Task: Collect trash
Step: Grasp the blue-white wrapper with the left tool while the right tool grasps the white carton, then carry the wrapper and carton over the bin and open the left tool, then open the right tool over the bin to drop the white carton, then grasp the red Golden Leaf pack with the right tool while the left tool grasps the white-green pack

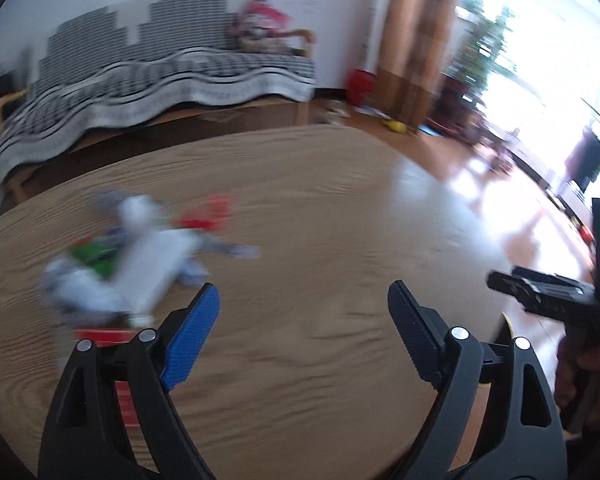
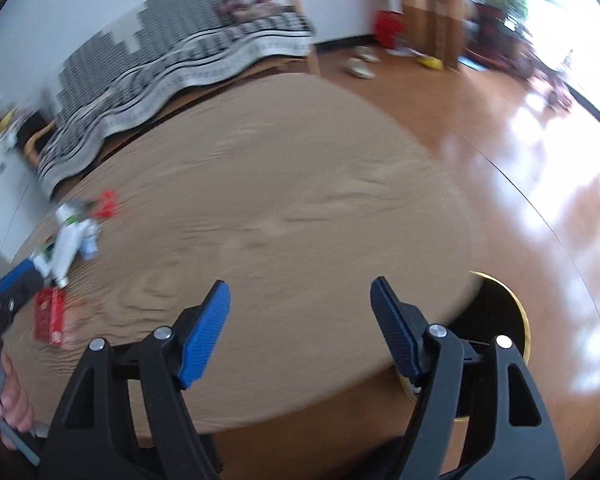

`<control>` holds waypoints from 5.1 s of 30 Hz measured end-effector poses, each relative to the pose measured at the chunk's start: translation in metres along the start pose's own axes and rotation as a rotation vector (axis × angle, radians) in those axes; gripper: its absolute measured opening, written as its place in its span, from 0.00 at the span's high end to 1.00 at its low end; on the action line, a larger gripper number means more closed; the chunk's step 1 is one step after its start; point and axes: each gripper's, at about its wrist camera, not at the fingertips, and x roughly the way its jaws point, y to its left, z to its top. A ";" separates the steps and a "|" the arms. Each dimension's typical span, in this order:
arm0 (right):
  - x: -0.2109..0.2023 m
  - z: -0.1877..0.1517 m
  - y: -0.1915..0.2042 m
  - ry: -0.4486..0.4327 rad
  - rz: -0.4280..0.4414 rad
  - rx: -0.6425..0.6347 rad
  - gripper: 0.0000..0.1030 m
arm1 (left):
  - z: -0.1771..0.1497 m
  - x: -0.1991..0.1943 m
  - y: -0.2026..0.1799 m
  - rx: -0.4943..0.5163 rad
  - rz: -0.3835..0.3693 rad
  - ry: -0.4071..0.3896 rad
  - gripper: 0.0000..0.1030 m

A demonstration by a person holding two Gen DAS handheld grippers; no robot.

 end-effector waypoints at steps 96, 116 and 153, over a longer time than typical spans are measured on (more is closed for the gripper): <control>-0.062 -0.087 -0.269 0.016 -0.154 0.367 0.77 | -0.094 0.152 -0.358 0.399 -0.447 0.281 0.42; -0.037 -0.077 -0.263 0.092 -0.174 0.348 0.73 | -0.055 0.113 -0.322 0.332 -0.427 0.192 0.20; 0.074 -0.044 0.279 0.196 0.342 -0.277 0.20 | -0.037 -0.059 0.246 -0.363 0.393 0.027 0.12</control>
